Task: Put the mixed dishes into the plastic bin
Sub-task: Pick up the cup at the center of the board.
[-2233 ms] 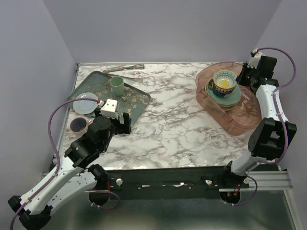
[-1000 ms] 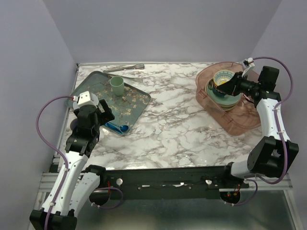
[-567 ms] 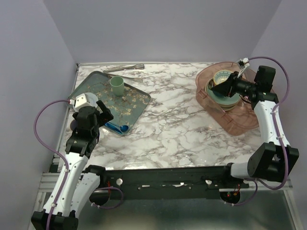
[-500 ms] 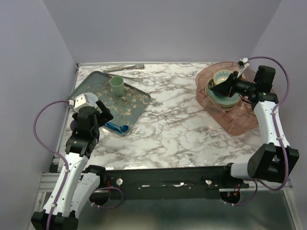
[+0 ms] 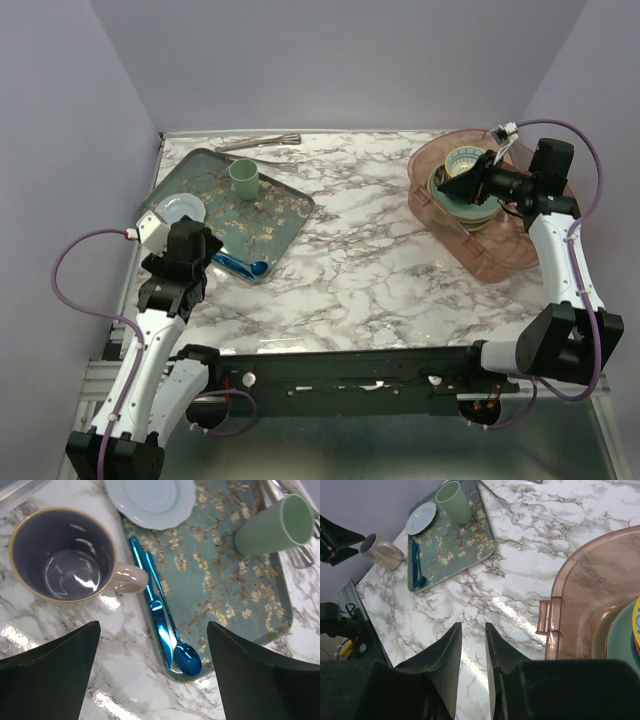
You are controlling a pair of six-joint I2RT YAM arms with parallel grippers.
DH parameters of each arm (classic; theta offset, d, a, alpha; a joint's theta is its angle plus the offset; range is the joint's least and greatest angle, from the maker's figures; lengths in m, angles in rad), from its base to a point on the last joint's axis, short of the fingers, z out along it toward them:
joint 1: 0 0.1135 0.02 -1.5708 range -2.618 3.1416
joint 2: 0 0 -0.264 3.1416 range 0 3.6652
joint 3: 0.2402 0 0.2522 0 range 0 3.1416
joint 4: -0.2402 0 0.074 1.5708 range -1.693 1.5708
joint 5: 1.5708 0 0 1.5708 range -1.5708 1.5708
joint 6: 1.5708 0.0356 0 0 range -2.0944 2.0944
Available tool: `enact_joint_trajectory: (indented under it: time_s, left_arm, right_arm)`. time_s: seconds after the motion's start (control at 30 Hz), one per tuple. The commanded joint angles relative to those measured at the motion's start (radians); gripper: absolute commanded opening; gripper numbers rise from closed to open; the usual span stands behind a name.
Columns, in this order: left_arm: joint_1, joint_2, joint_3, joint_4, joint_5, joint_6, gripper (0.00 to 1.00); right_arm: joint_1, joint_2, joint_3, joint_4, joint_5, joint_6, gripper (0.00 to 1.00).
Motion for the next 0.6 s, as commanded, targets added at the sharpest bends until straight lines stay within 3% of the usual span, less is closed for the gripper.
enact_joint_trajectory:
  time_s: [0.0,0.2,0.57]
  left_arm:
    - [0.023,0.066,0.049,-0.169,-0.141,-0.206,0.98]
    - [0.095,0.089,0.058,-0.241,-0.142,-0.315,0.98]
    - [0.405,0.152,0.034,-0.189,0.069,-0.274,0.89]
  right_arm:
    - [0.009,-0.028,-0.008,0.011,-0.039,-0.012,0.33]
    - [0.009,-0.031,-0.011,0.011,-0.048,-0.01,0.34]
    - [0.009,-0.027,-0.016,0.011,-0.054,-0.008,0.34]
